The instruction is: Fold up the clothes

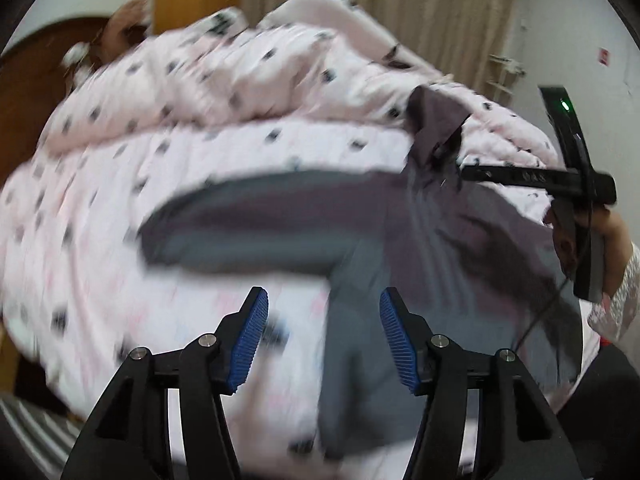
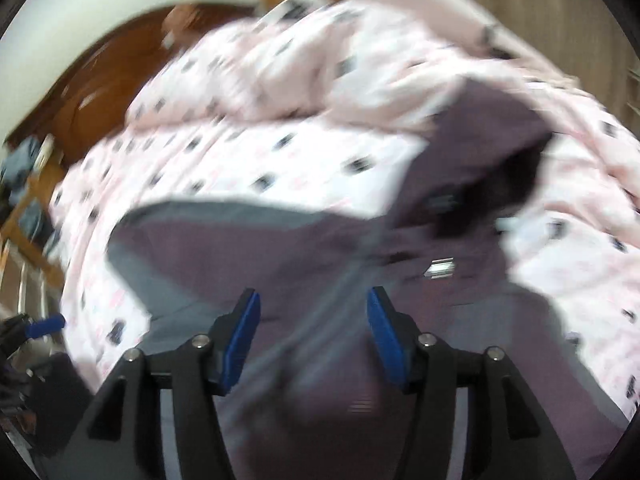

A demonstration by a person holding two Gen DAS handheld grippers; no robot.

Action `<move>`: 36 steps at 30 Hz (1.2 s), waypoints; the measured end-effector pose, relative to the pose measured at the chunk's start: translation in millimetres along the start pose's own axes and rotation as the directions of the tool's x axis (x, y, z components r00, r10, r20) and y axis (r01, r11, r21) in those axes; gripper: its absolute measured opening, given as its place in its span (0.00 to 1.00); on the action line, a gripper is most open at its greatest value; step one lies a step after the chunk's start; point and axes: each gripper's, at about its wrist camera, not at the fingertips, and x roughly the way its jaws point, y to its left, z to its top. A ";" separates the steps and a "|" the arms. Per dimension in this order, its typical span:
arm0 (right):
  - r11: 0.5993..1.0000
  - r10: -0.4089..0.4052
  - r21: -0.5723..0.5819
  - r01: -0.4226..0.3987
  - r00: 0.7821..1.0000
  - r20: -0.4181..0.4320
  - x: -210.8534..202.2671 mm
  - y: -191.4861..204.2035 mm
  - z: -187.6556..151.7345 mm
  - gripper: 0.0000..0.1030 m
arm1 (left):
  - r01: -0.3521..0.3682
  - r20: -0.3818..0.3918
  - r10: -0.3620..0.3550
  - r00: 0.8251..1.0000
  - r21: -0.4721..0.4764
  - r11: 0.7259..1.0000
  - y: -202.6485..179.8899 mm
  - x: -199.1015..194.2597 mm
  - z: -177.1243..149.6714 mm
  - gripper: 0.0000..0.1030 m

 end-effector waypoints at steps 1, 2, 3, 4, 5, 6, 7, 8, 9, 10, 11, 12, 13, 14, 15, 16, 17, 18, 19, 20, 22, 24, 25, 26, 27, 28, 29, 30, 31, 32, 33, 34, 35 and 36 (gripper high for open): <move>0.999 -0.018 0.042 0.017 1.000 0.019 -6.9 -19.4 0.8 0.59 | 0.009 0.016 -0.009 1.000 0.024 1.000 -6.8 6.2 13.6 0.51; 0.995 -0.026 0.096 0.023 0.999 0.028 -9.7 -39.0 2.6 0.61 | 0.021 0.023 -0.022 0.999 0.039 0.999 -17.7 19.2 27.3 0.51; 0.988 -0.031 0.154 0.025 0.999 0.035 -10.7 -58.5 5.3 0.65 | 0.033 0.030 -0.035 0.999 0.054 0.998 -28.7 32.2 41.1 0.51; 0.977 -0.035 0.211 0.026 0.998 0.042 -11.8 -77.9 8.0 0.66 | 0.045 0.037 -0.048 0.998 0.069 0.997 -39.6 45.2 54.8 0.52; 0.966 -0.037 0.257 0.023 0.998 0.048 -12.4 -95.5 10.2 0.67 | 0.057 0.043 -0.061 0.997 0.085 0.995 -50.5 58.2 68.5 0.52; 0.955 -0.037 0.296 0.019 0.998 0.053 -12.8 -112.0 12.2 0.67 | 0.069 0.050 -0.074 0.996 0.100 0.993 -61.5 71.2 82.2 0.52; 0.942 -0.037 0.334 0.015 0.998 0.058 -13.2 -128.4 14.2 0.67 | 0.081 0.056 -0.088 0.995 0.116 0.990 -72.4 84.2 96.0 0.52; 0.935 -0.043 0.354 0.019 0.997 0.060 -12.3 -140.9 15.9 0.67 | 0.092 0.062 -0.101 0.993 0.131 0.987 -83.4 97.2 109.7 0.52; 0.931 -0.053 0.364 0.027 0.997 0.060 -10.8 -151.0 17.4 0.67 | 0.101 0.067 -0.112 0.991 0.147 0.984 -94.5 109.9 122.4 0.52; 0.927 -0.062 0.373 0.036 0.996 0.059 -9.3 -161.2 19.0 0.67 | 0.099 0.071 -0.112 0.991 0.161 0.982 -106.4 121.4 129.7 0.52; 0.923 -0.072 0.383 0.044 0.996 0.058 -7.8 -171.4 20.5 0.67 | 0.097 0.074 -0.111 0.991 0.175 0.980 -118.4 132.8 137.1 0.52; 0.920 -0.079 0.390 0.048 0.995 0.062 -5.7 -178.6 22.1 0.67 | 0.095 0.077 -0.111 0.991 0.189 0.977 -130.3 144.3 144.4 0.52; 0.917 -0.083 0.395 0.049 0.994 0.069 -3.3 -184.2 23.7 0.67 | 0.092 0.081 -0.110 0.991 0.203 0.975 -142.3 155.7 151.7 0.52; 0.917 -0.084 0.397 0.049 0.994 0.073 -1.3 -188.3 24.2 0.67 | 0.088 0.083 -0.108 0.991 0.216 0.972 -153.5 167.2 158.4 0.52; 0.917 -0.084 0.396 0.047 0.994 0.075 0.6 -191.5 24.3 0.67 | 0.073 0.083 -0.094 0.992 0.227 0.971 -160.9 178.6 161.5 0.52; 0.917 -0.083 0.396 0.046 0.994 0.077 2.4 -194.7 24.3 0.67 | 0.058 0.083 -0.080 0.993 0.238 0.969 -168.3 190.0 164.7 0.52; 0.918 -0.082 0.395 0.044 0.993 0.080 4.3 -197.9 24.3 0.67 | 0.043 0.083 -0.066 0.994 0.249 0.967 -175.3 201.2 167.3 0.52; 0.920 -0.083 0.390 0.045 0.993 0.081 6.2 -199.8 23.8 0.67 | 0.029 0.076 -0.051 0.996 0.260 0.965 -179.9 211.7 167.0 0.52; 0.922 -0.084 0.383 0.046 0.993 0.081 8.1 -200.8 23.1 0.67 | 0.019 0.069 -0.039 0.997 0.270 0.963 -184.2 221.4 166.1 0.52; 0.925 -0.082 0.376 0.045 0.993 0.081 10.5 -202.0 22.2 0.67 | 0.027 0.061 -0.046 0.997 0.278 0.960 -186.6 226.7 162.5 0.52; 0.930 -0.075 0.365 0.040 0.994 0.083 15.7 -204.7 20.8 0.67 | 0.048 0.058 -0.068 0.996 0.294 0.955 -192.5 234.3 156.6 0.52; 0.932 -0.069 0.362 0.032 0.994 0.089 20.9 -207.8 20.3 0.67 | -0.023 0.089 -0.005 0.996 0.316 0.949 -196.2 240.6 153.0 0.52; 0.933 -0.065 0.360 0.028 0.994 0.092 23.5 -209.4 20.1 0.67 | -0.062 0.100 0.030 0.994 0.325 0.944 -198.0 245.0 152.1 0.52; 0.933 -0.062 0.358 0.024 0.994 0.095 26.1 -210.9 19.8 0.67 | -0.086 0.107 0.053 0.993 0.328 0.941 -198.1 249.6 152.9 0.52; 0.934 -0.058 0.356 0.020 0.993 0.099 28.6 -212.5 19.5 0.67 | -0.102 0.115 0.068 0.991 0.326 0.940 -195.9 252.5 153.2 0.52; 0.934 -0.053 0.358 0.013 0.994 0.100 31.5 -214.0 20.1 0.67 | -0.122 0.125 0.085 0.989 0.323 0.938 -193.2 255.0 153.9 0.52; 0.932 -0.047 0.361 0.007 0.994 0.103 34.2 -215.2 21.1 0.67 | -0.159 0.148 0.118 0.982 0.310 0.937 -187.9 255.6 156.6 0.52; 0.933 -0.043 0.359 0.001 0.993 0.108 36.6 -215.2 23.3 0.67 | -0.196 0.171 0.150 0.974 0.296 0.935 -182.6 256.3 159.3 0.52; 0.935 -0.039 0.354 -0.004 0.993 0.114 39.0 -214.7 26.0 0.67 | -0.230 0.193 0.180 0.965 0.279 0.932 -176.8 256.5 162.3 0.52; 0.937 -0.036 0.349 -0.009 0.992 0.120 41.5 -214.1 28.7 0.67 | -0.248 0.211 0.199 0.957 0.243 0.938 -167.7 254.7 166.4 0.52; 0.941 -0.037 0.338 -0.006 0.992 0.121 45.8 -211.4 33.4 0.69 | -0.261 0.224 0.216 0.950 0.198 0.945 -157.1 252.6 171.2 0.52; 0.946 -0.042 0.324 0.001 0.992 0.118 51.2 -207.4 39.1 0.71 | -0.253 0.225 0.214 0.950 0.159 0.954 -147.6 250.8 174.8 0.52; 0.951 -0.046 0.310 0.008 0.992 0.115 56.5 -203.4 44.9 0.73 | -0.245 0.227 0.213 0.950 0.121 0.962 -138.4 249.0 178.2 0.52; 0.955 -0.051 0.296 0.015 0.992 0.113 61.9 -199.4 50.7 0.73 | -0.239 0.231 0.213 0.949 0.094 0.966 -131.2 246.9 180.5 0.52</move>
